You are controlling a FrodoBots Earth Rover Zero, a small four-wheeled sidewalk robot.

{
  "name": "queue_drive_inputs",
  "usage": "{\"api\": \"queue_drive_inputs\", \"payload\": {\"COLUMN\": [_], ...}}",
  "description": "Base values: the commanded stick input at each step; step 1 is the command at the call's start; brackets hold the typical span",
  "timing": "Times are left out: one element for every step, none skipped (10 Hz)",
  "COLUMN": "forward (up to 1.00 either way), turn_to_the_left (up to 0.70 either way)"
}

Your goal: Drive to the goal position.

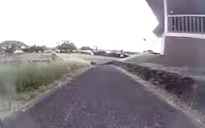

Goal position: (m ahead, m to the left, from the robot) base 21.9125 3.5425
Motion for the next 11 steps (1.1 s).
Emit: {"api": "queue_drive_inputs", "payload": {"forward": [0.85,0.85,0.85,0.85,0.85,0.85,0.85,0.85,0.85,0.85,0.85], "turn_to_the_left": [0.0,0.0,0.0,0.0,0.0,-0.07,-0.22,-0.29,-0.27,-0.21,-0.1]}}
